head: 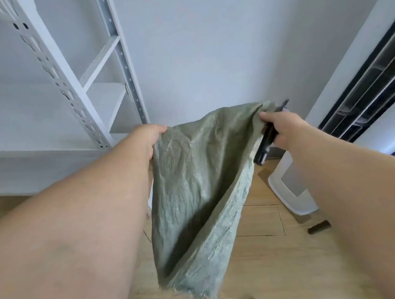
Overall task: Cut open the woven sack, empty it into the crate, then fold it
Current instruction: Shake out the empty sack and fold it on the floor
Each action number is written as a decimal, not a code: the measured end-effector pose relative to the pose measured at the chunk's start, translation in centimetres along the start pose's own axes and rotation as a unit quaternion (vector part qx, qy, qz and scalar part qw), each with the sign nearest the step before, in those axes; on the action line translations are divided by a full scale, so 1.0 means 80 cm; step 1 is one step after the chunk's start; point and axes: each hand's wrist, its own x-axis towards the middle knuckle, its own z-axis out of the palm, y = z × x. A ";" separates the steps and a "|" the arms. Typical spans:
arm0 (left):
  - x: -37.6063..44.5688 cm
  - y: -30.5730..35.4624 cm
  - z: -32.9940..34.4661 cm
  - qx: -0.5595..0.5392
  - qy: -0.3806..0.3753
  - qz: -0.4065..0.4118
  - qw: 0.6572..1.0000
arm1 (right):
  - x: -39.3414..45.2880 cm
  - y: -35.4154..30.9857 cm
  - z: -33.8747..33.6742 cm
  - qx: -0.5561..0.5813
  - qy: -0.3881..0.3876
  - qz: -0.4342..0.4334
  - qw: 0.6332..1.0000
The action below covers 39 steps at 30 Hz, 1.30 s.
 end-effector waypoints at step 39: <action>0.008 0.070 -0.027 0.086 0.133 0.237 0.958 | -0.018 0.001 -0.024 -0.134 0.096 -0.114 0.980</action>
